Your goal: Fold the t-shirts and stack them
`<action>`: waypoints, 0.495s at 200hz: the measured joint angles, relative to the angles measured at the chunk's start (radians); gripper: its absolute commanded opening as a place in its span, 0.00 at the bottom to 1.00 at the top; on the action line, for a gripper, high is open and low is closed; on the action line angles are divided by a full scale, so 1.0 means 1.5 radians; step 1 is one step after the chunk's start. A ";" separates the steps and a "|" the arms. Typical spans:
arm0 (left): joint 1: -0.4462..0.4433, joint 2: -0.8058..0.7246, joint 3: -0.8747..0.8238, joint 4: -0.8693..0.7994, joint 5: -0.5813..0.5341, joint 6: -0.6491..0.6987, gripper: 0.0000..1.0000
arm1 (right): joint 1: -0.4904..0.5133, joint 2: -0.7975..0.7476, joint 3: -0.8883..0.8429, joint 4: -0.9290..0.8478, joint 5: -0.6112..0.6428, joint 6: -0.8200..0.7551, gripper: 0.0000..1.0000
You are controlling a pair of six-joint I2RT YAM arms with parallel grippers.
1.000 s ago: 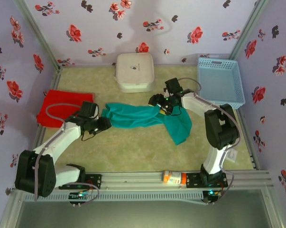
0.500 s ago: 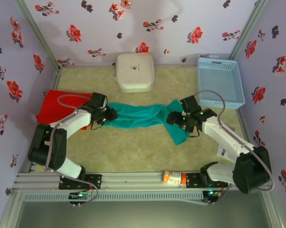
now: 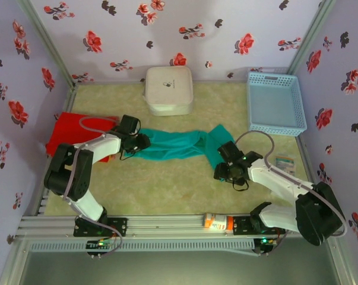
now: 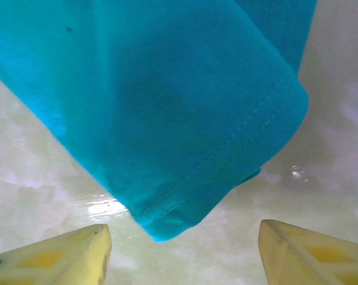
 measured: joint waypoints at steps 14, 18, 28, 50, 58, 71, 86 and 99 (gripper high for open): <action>-0.001 0.006 0.003 0.005 -0.003 -0.004 0.24 | 0.000 0.004 -0.011 0.011 0.007 0.005 0.58; -0.001 0.008 0.004 0.005 -0.005 -0.001 0.20 | 0.000 0.004 -0.013 0.015 0.009 0.006 0.57; -0.001 0.011 0.008 0.007 -0.005 -0.004 0.13 | 0.000 0.007 -0.016 0.023 0.010 0.009 0.55; -0.002 0.011 0.019 0.006 -0.005 -0.001 0.03 | 0.001 0.018 -0.017 0.051 0.009 0.016 0.52; -0.003 0.011 0.023 0.006 -0.005 -0.001 0.00 | 0.001 0.022 -0.018 0.061 0.006 0.018 0.49; -0.003 0.010 0.031 -0.001 -0.005 0.001 0.00 | 0.001 0.026 -0.023 0.081 0.003 0.024 0.42; -0.003 0.009 0.041 -0.015 -0.005 0.003 0.00 | 0.001 0.033 -0.029 0.100 -0.002 0.031 0.34; -0.003 0.009 0.056 -0.031 -0.005 0.007 0.00 | 0.001 0.045 -0.029 0.117 -0.005 0.035 0.20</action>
